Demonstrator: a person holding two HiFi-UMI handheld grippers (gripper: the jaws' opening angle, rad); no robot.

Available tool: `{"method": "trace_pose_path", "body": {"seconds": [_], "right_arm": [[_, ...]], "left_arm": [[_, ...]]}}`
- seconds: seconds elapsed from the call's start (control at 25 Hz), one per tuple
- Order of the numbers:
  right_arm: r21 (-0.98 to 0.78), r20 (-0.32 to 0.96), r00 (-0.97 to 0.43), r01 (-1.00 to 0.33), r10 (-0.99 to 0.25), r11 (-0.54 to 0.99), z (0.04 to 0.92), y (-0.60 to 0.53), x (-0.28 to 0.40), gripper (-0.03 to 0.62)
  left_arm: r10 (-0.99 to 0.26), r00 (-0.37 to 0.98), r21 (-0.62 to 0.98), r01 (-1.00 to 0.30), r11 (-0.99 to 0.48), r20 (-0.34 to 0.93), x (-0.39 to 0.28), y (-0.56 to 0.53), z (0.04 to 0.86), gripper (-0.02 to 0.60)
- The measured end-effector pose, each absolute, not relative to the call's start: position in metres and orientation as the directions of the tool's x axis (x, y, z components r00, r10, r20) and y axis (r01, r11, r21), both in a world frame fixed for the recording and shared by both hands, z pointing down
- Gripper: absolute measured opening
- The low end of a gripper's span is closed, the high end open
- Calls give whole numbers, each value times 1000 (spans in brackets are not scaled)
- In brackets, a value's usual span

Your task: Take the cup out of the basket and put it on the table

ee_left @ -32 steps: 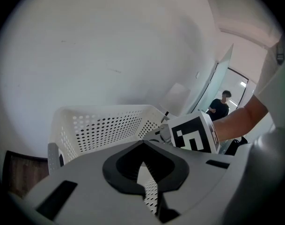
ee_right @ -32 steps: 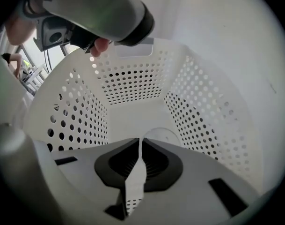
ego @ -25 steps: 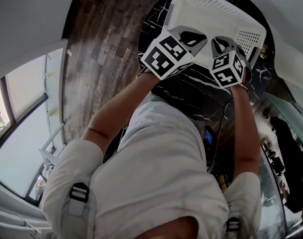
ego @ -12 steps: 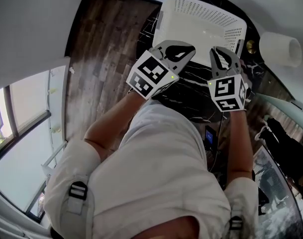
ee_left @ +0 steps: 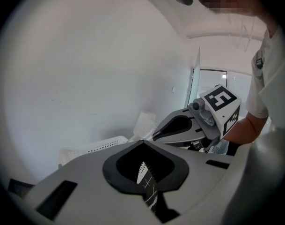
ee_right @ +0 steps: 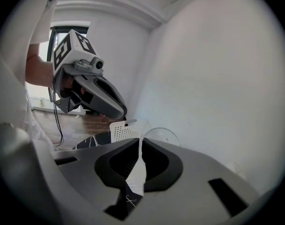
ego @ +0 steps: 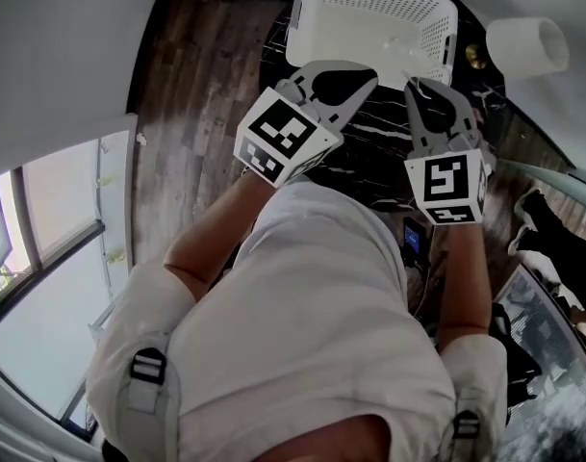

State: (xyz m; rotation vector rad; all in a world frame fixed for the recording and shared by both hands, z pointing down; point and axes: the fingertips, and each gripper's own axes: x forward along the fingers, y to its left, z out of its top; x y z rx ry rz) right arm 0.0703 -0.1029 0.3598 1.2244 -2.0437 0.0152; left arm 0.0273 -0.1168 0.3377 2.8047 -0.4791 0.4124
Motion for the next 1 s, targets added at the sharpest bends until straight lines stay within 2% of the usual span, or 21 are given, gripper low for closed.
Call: {"method": "trace_pose_path", "body": {"seconds": [0.44, 1.0], "right_arm": [[353, 583, -239, -787, -777, 507, 352, -62, 85, 26], [364, 594, -54, -872, -803, 328, 351, 12, 163, 26]], "left_arm": [[-246, 913, 211, -324, -922, 326, 43, -77, 338, 6], [-34, 950, 223, -108, -969, 309, 123, -8, 340, 6]]}}
